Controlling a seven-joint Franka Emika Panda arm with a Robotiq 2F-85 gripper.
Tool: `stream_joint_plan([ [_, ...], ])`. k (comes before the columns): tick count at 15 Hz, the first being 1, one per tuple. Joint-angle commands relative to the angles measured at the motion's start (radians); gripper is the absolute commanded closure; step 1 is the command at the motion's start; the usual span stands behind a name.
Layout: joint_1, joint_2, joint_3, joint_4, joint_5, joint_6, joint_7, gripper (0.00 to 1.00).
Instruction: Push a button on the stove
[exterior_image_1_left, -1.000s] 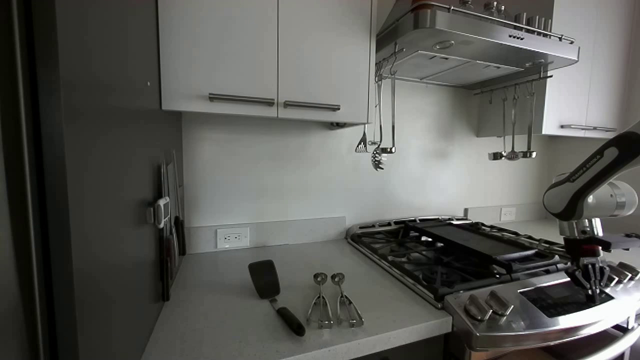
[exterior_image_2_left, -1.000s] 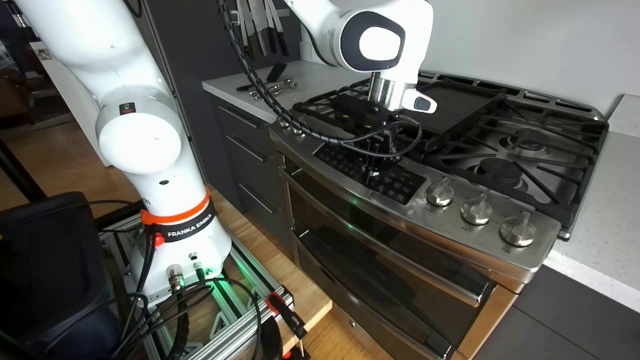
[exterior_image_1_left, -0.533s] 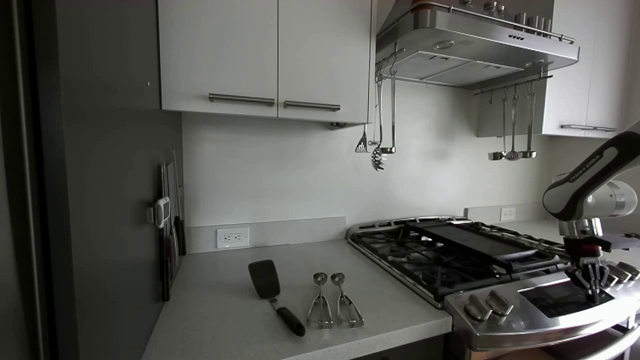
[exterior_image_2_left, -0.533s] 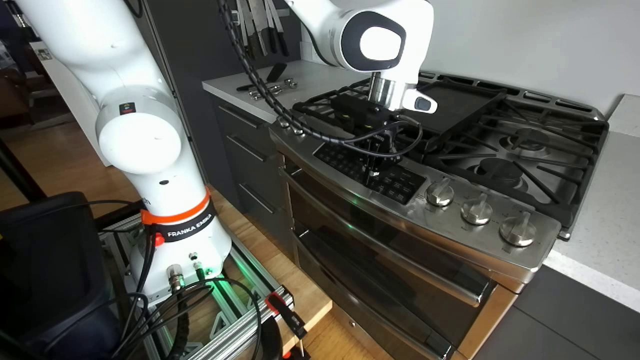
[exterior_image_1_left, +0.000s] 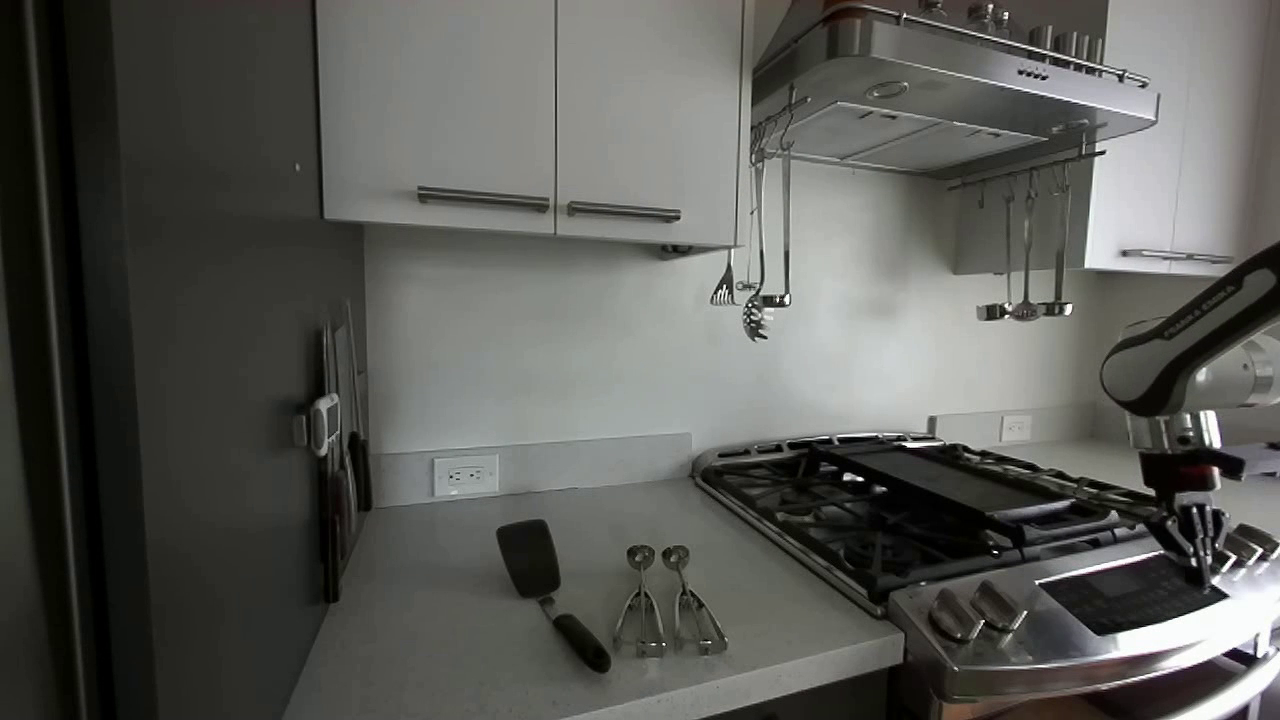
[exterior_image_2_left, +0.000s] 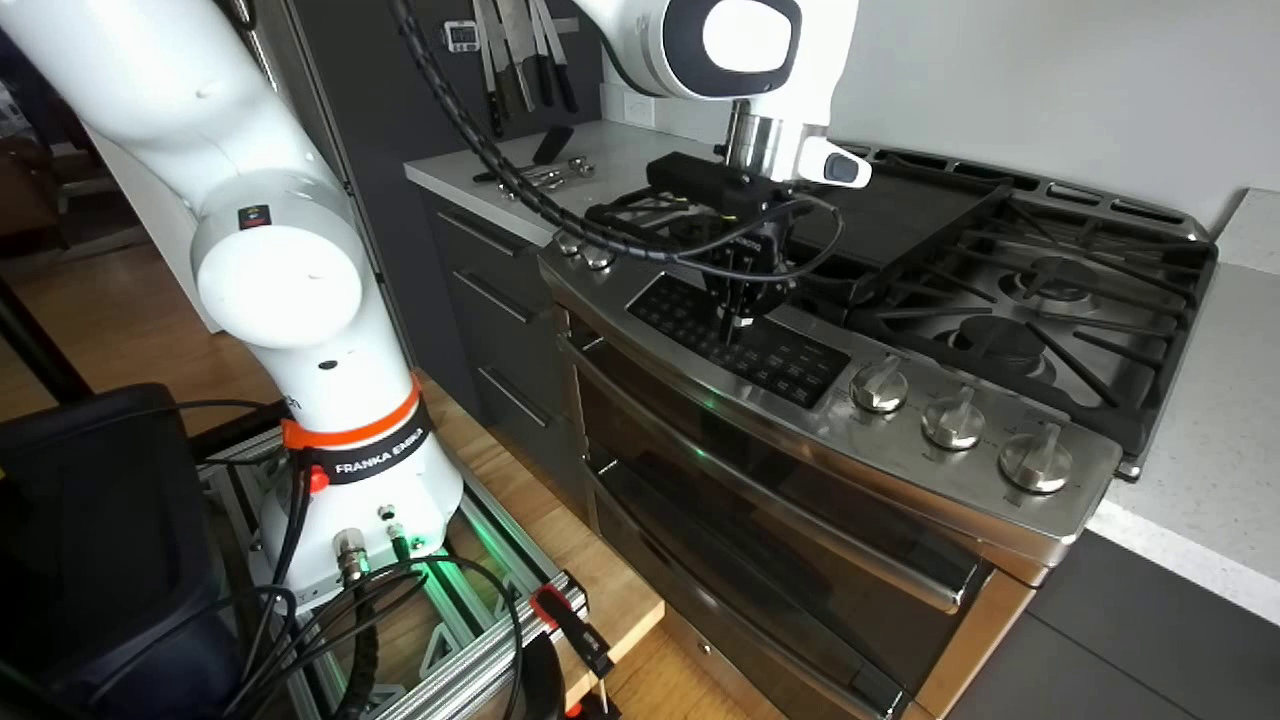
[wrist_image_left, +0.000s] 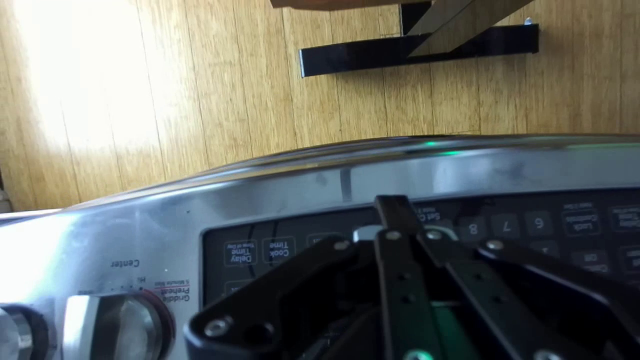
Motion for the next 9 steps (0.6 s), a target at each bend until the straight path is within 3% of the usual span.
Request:
stream_joint_plan([
  [1, -0.016, -0.175, 0.0, -0.071, -0.029, -0.086, -0.023, 1.0],
  [5, -0.004, -0.352, -0.002, -0.131, -0.018, -0.116, -0.078, 1.0],
  [6, 0.0, -0.403, 0.002, -0.149, -0.021, -0.095, -0.087, 0.74],
  [7, 0.005, -0.454, 0.003, -0.165, -0.018, -0.087, -0.102, 0.72],
  [9, 0.022, -0.553, 0.008, -0.187, -0.008, -0.087, -0.122, 0.58],
])
